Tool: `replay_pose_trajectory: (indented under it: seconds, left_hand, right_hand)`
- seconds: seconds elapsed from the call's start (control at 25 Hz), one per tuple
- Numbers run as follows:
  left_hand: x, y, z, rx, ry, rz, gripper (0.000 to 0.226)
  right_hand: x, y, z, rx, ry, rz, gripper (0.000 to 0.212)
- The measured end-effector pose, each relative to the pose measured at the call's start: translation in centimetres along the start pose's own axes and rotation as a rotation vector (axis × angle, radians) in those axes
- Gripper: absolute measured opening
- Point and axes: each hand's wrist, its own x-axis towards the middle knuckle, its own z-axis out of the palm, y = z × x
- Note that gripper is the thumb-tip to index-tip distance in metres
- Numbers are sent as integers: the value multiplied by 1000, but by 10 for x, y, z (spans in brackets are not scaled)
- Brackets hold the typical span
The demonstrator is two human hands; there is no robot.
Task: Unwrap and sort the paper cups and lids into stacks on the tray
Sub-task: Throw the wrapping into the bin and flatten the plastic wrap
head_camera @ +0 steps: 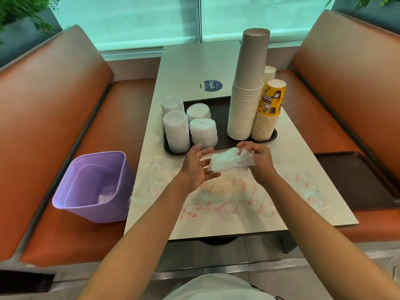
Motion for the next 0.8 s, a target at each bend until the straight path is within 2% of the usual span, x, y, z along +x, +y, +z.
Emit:
replay_pose_trajectory:
  seconds: [0.12,0.2,0.4,0.52,0.64,0.68,0.72,0.8]
  left_hand:
    - [1,-1,1,207,-54,26,33]
    - [6,-3,1,282,-22,73,41]
    - [3,-6,3,352,30,85,12]
    - [2,-9,-1,378,-17,139,33]
    - [6,-12,-14,401,-235,348,68]
    - [6,-11,-16,421,-299,369,77]
    - [7,-11,-16,450,-328,361,79]
    - [8,-11,-12,496,-276,345,57]
  right_hand:
    - [-1,2,1,-50,35,-43,69]
    - [-3,1,2,-138,49,-72,56]
    - [-4,0,0,-215,109,-61,45]
    - [0,4,-4,-146,92,-14,41]
    - [4,4,-6,-38,28,105,25]
    - [4,4,-6,-14,10,137,23]
    - [4,2,-5,16,-7,162,23]
    - [3,1,-5,108,-39,211,23]
